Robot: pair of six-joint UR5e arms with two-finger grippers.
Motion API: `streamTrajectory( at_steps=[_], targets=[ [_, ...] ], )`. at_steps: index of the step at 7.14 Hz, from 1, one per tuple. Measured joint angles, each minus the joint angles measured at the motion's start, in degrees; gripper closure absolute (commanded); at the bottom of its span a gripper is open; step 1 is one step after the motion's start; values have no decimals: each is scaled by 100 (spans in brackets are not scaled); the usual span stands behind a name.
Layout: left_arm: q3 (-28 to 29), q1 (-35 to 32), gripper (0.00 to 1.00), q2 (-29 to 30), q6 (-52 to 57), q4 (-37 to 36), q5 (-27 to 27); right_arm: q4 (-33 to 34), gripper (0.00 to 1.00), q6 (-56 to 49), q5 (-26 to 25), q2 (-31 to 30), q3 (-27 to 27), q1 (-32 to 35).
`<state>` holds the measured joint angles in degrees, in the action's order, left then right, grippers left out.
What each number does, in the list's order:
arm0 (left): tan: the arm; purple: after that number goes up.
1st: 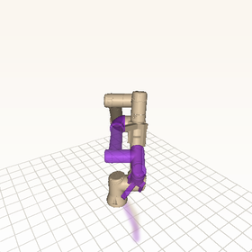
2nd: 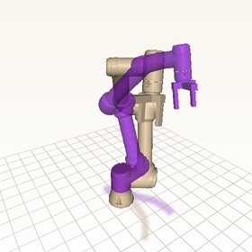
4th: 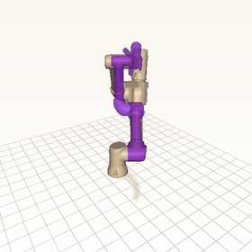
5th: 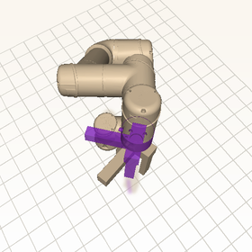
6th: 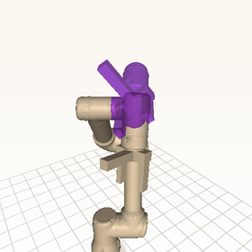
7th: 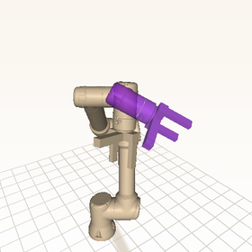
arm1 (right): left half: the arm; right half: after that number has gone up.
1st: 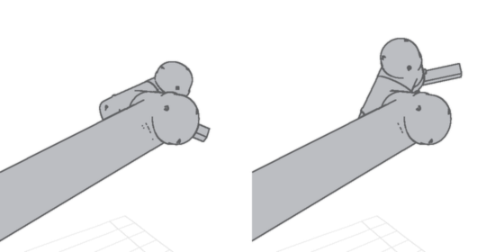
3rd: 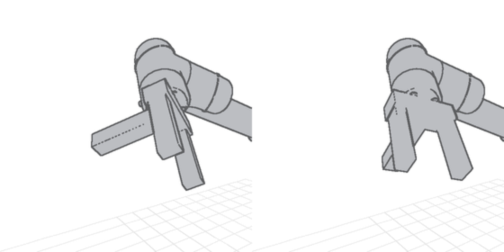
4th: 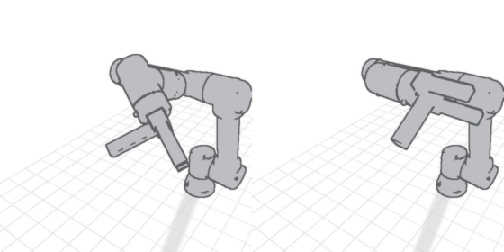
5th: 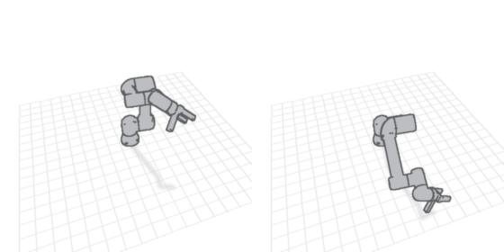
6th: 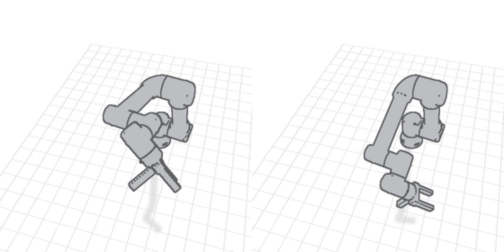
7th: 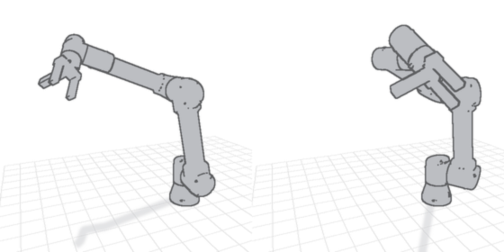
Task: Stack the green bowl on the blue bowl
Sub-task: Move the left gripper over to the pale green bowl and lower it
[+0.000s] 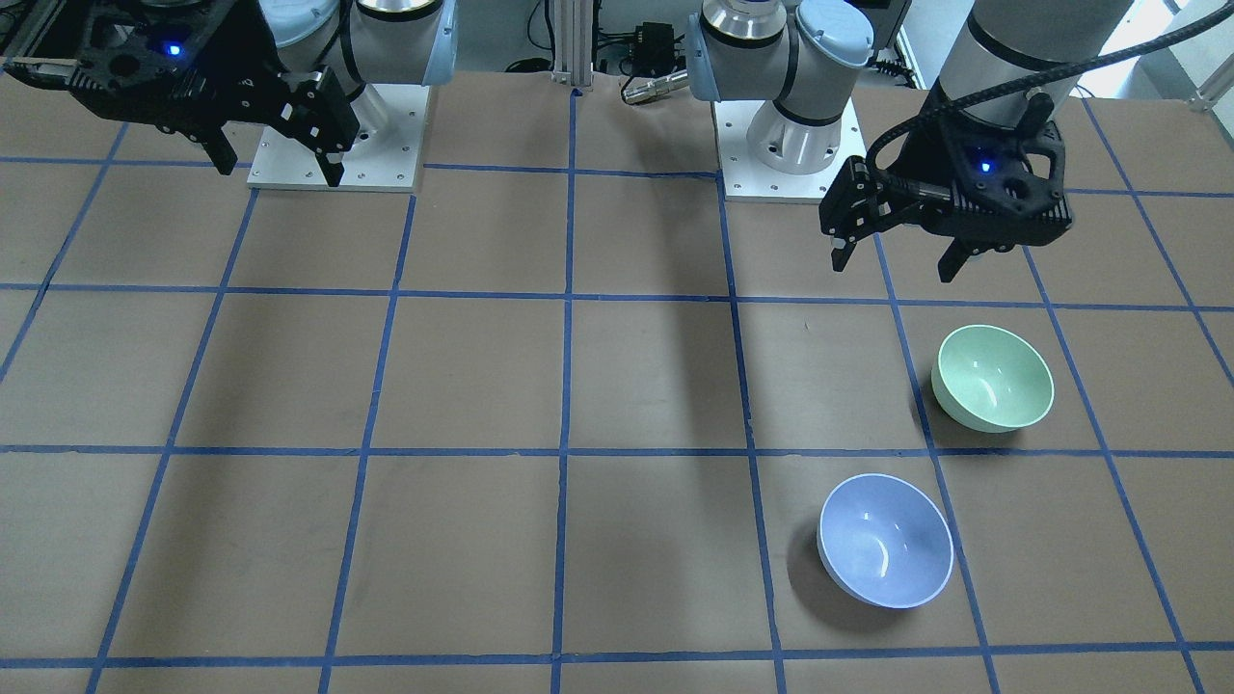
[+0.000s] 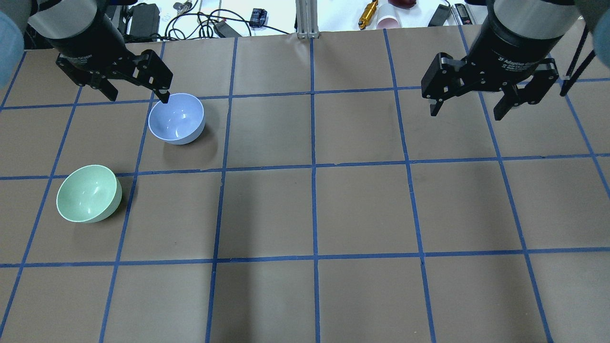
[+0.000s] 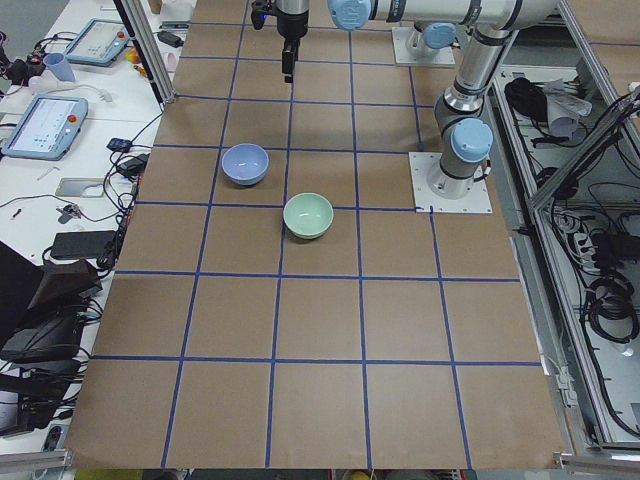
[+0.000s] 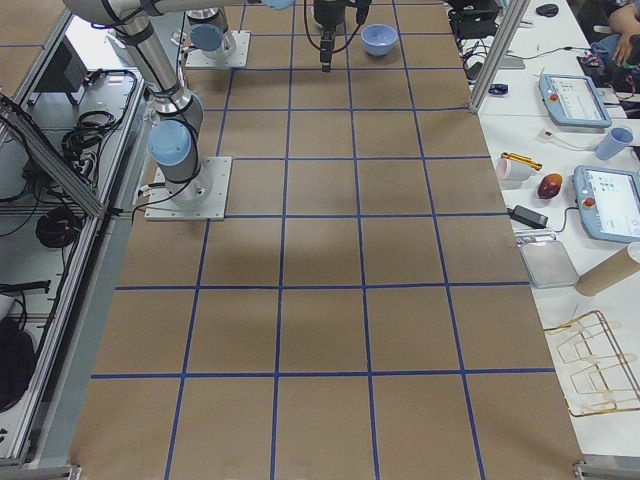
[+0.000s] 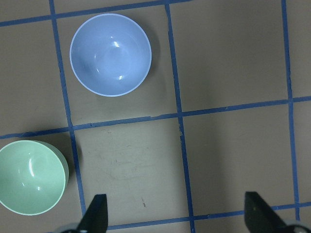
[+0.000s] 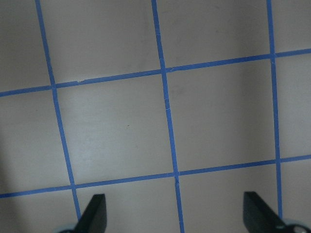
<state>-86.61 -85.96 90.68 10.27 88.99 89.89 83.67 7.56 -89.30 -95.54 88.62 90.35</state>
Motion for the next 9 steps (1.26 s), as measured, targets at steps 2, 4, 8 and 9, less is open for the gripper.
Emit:
streamTrajectory(
  at_steps=[2, 4, 8, 9],
  targets=[
    [-3, 177, 0, -21, 69, 38, 25, 0, 0, 0, 0, 0, 2, 0],
    [-60, 969, 0, 51, 273, 60, 12, -4, 0, 0, 0, 0, 0, 0],
    [-194, 2404, 2, 433, 1633, -45, 7, 0, 0, 0, 0, 0, -2, 0],
    [-282, 2630, 0, 627, 1995, -204, 7, -2, 0, 0, 0, 0, -2, 0]
  ],
)
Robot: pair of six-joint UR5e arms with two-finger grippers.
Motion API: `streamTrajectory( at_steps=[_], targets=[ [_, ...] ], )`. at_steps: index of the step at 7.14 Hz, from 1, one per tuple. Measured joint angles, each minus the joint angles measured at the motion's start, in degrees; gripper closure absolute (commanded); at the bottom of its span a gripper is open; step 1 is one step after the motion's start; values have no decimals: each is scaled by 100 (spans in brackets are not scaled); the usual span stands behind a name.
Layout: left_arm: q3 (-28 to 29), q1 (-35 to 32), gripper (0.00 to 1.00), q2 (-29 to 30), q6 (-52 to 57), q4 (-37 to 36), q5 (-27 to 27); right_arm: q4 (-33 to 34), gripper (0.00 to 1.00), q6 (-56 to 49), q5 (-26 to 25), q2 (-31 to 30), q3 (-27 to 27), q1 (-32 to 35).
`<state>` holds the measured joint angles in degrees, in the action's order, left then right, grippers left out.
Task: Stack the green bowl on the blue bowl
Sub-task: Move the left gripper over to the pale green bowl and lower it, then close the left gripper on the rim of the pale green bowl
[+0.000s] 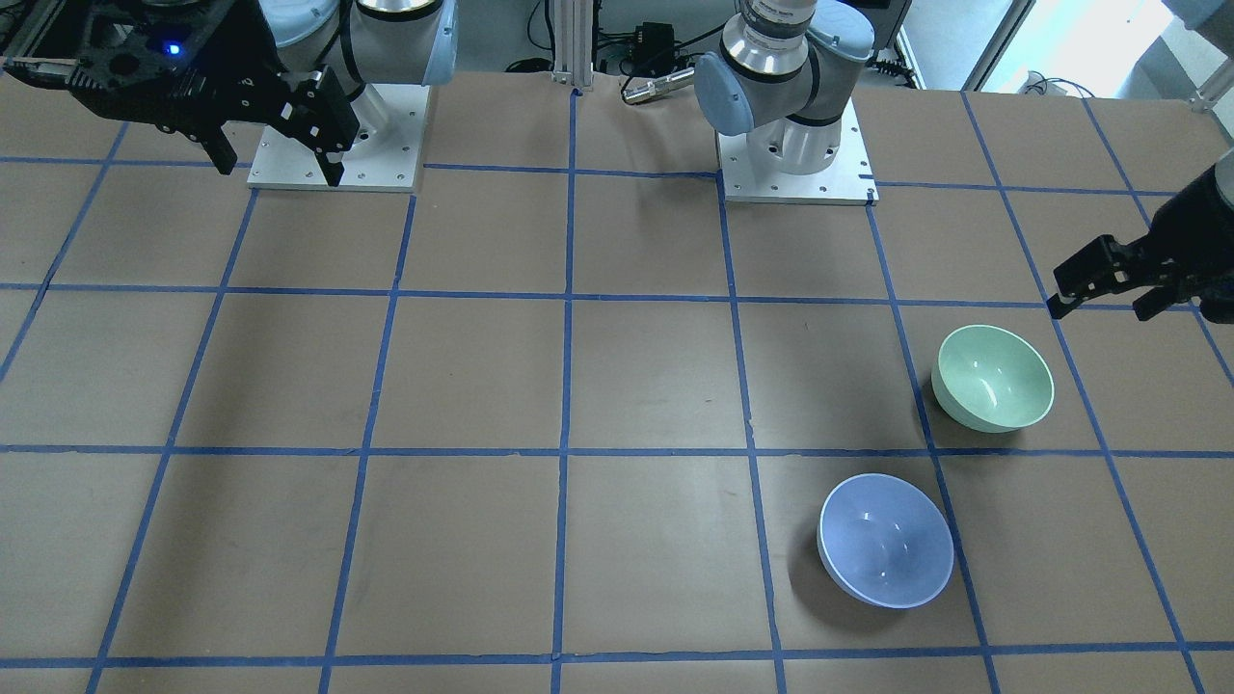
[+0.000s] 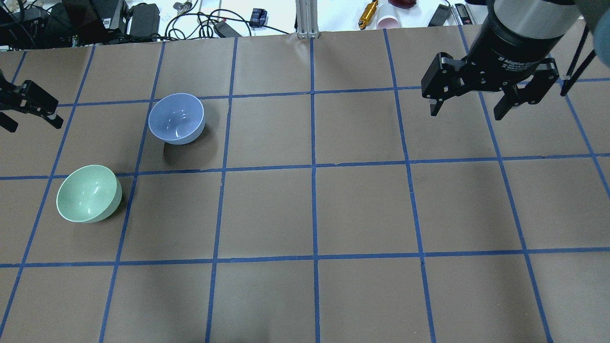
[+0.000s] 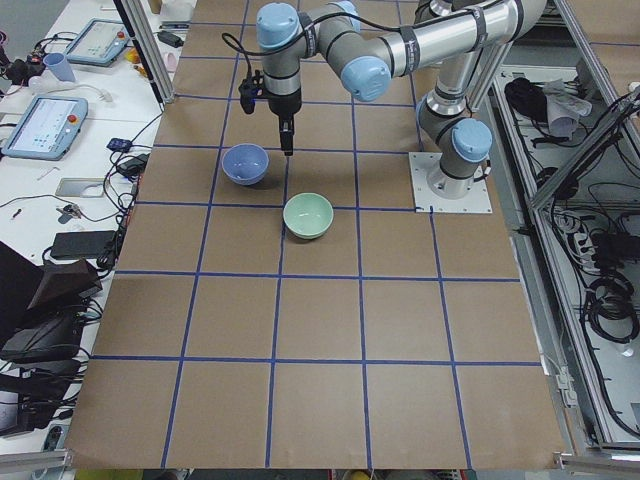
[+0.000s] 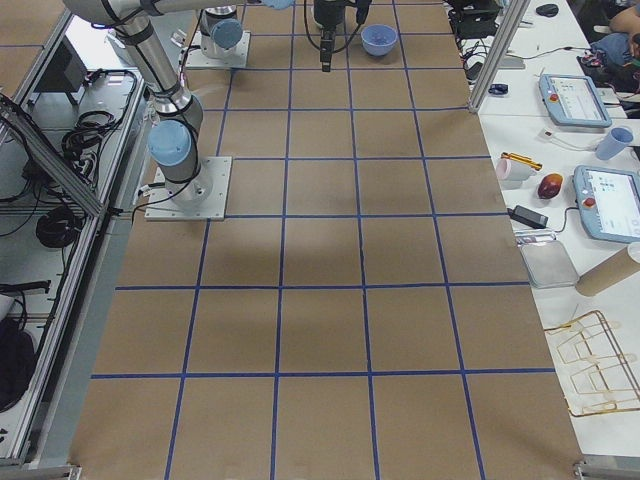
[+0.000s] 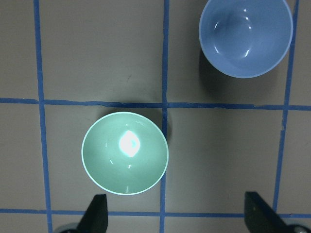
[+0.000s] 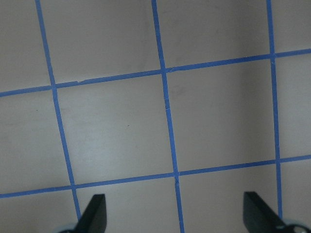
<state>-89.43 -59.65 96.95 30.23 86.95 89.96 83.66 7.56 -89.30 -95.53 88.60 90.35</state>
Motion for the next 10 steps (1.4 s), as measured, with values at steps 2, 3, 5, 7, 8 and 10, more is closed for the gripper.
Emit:
streamTrajectory(
  at_steps=[2, 3, 5, 7, 8, 10],
  targets=[
    [-249, 453, 0, 268, 620, -371, -17, -2, 0, 0, 0, 0, 0, 0],
    [-451, 693, 0, 386, 891, -678, -28, -5, 0, 0, 0, 0, -1, 0],
    [-1013, 901, 0, 714, 1188, -1711, 2, -5, 0, 0, 0, 0, 3, 0],
    [-1594, 965, 0, 1030, 1497, -2721, 2, -3, 0, 0, 0, 0, 1, 0],
    [-1744, 1009, 0, 1157, 1564, -2973, -14, -1, 0, 0, 0, 0, 2, 0],
    [-1833, 1046, 0, 1351, 1596, -3119, -37, 1, 0, 0, 0, 0, 3, 0]
  ],
)
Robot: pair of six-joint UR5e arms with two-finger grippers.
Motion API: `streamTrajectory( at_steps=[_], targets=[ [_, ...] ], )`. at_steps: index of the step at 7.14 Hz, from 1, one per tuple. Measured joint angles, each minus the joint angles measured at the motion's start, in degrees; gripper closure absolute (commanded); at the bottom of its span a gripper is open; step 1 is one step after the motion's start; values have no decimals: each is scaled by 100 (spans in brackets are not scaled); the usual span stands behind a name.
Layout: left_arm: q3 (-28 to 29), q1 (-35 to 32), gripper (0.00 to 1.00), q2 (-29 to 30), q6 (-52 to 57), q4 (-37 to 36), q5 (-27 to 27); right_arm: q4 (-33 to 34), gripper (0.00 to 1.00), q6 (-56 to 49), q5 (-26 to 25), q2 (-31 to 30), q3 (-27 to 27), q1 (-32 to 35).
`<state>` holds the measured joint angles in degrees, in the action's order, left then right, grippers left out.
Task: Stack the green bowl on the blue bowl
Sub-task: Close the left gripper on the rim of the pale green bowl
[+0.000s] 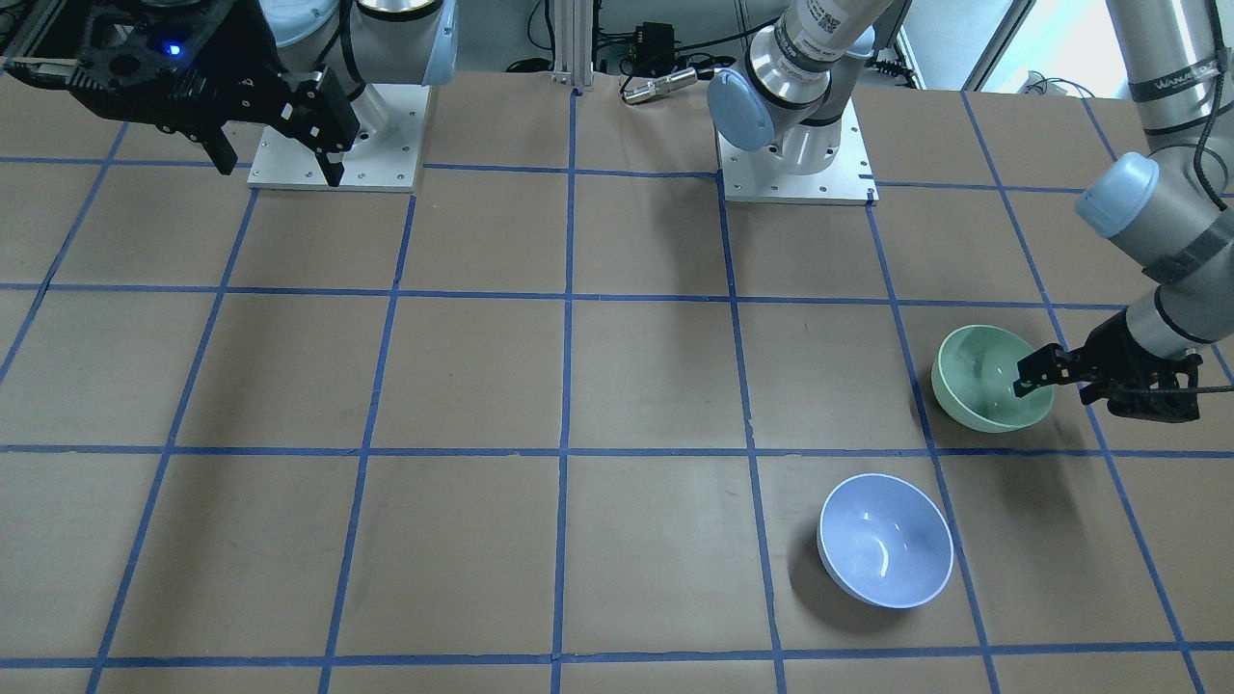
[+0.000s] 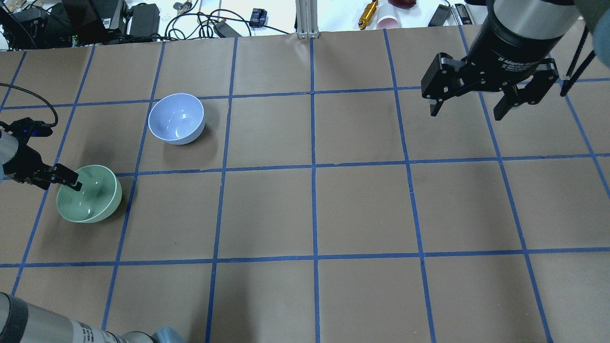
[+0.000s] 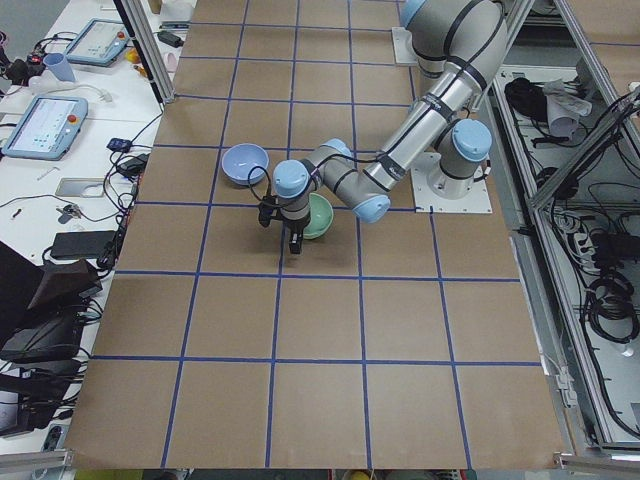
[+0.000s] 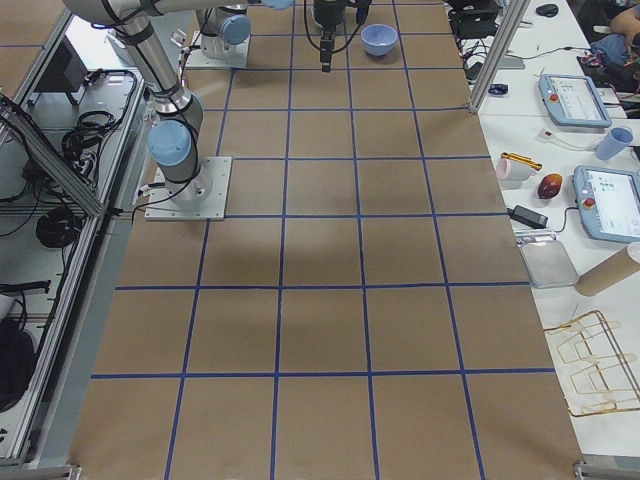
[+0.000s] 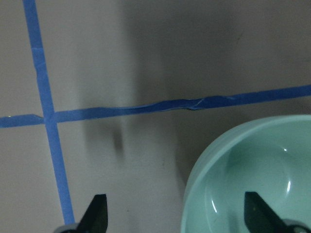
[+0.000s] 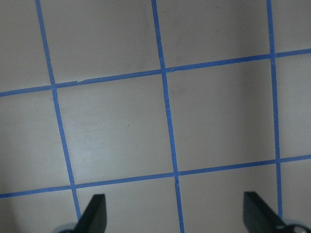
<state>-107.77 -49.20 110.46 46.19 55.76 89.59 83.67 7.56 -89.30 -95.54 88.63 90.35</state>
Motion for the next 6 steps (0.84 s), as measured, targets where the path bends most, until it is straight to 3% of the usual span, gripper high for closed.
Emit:
streamTrajectory(
  at_steps=[6],
  targets=[
    [-221, 30, 0, 125, 9, -22, 17, -5, 0, 0, 0, 0, 2, 0]
  ],
)
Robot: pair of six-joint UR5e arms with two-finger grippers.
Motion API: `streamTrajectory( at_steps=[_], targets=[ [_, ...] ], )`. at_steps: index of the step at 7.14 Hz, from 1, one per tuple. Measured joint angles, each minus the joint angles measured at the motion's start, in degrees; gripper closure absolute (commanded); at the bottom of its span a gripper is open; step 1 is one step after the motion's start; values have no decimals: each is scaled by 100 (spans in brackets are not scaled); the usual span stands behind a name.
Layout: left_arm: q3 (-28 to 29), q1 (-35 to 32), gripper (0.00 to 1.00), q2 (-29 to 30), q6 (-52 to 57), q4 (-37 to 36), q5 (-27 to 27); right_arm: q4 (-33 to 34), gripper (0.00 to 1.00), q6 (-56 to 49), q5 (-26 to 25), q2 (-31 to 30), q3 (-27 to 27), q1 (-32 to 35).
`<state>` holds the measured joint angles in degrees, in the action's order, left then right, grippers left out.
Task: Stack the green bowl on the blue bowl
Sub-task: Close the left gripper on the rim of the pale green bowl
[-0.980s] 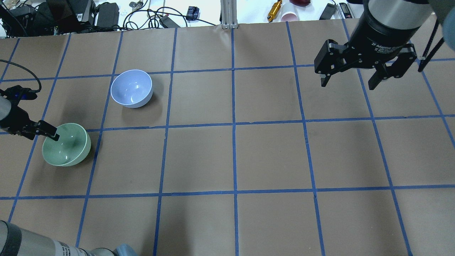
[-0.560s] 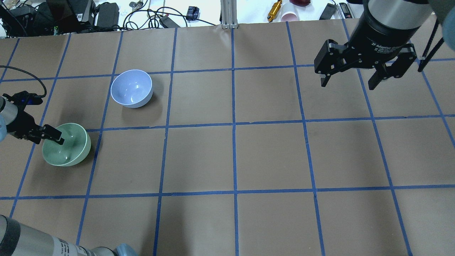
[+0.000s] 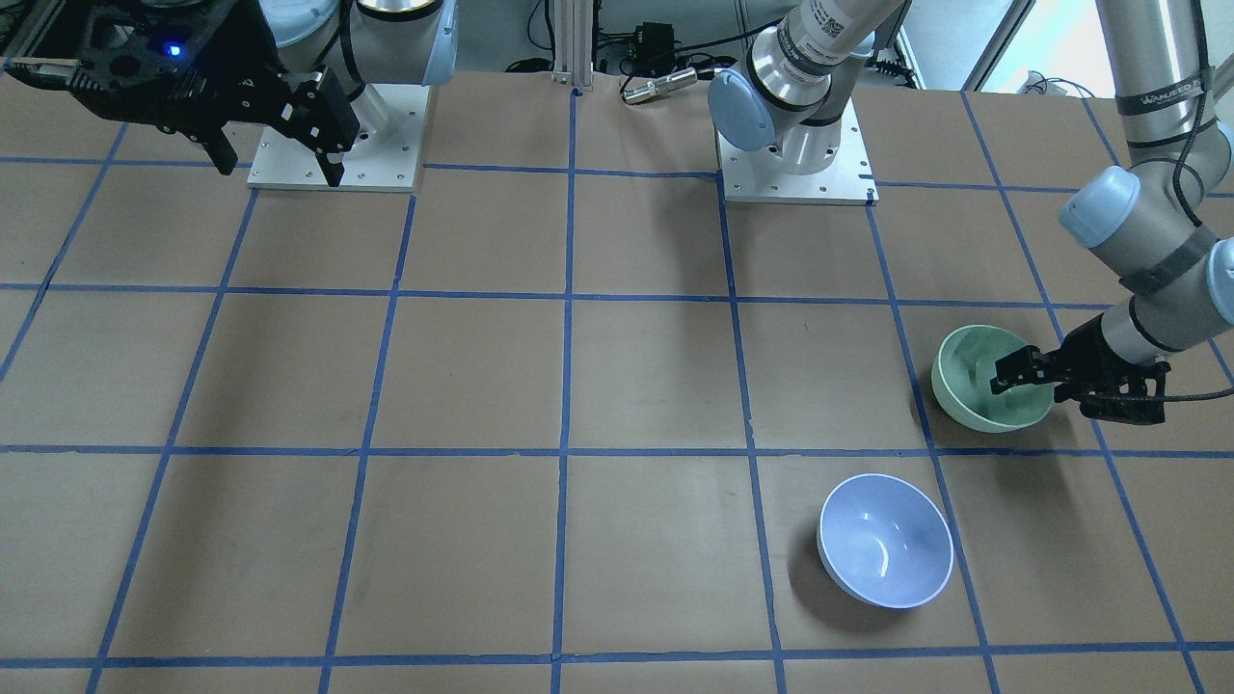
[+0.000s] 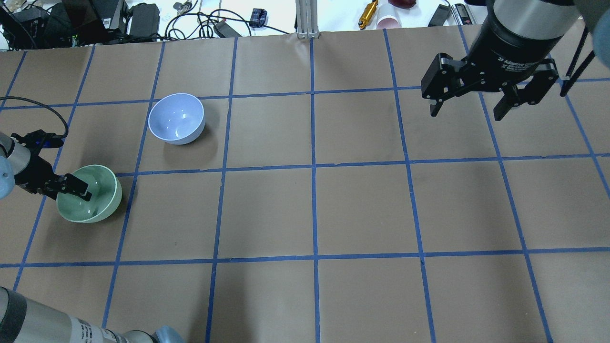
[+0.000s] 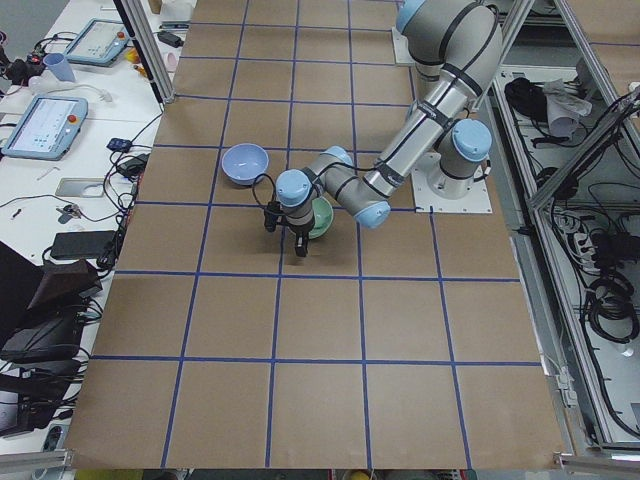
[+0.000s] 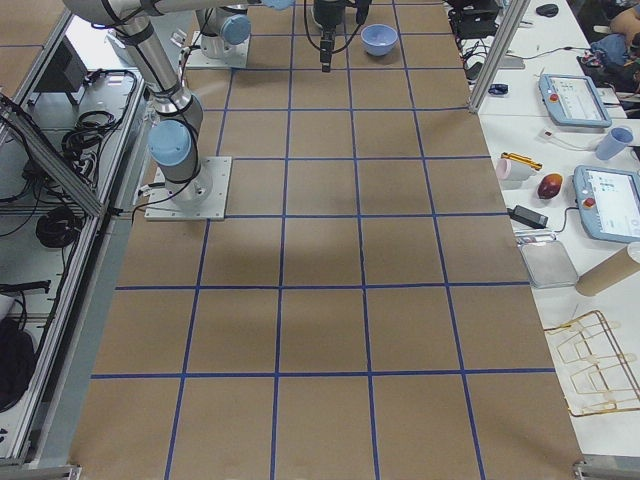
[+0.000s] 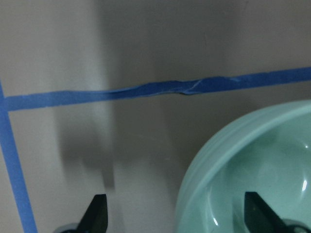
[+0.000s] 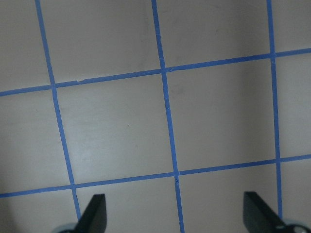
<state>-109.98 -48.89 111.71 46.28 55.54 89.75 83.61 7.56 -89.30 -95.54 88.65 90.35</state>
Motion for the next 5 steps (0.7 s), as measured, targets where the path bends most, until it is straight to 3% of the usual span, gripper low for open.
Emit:
streamTrajectory(
  at_steps=[3, 5],
  targets=[
    [-46, 2, 4, 2, 2, 50, 53, 5, 0, 0, 0, 0, -4, -3],
    [-50, 2, 41, 7, -4, 53, 8, 0, 0, 0, 0, 0, -2, -2]
  ],
)
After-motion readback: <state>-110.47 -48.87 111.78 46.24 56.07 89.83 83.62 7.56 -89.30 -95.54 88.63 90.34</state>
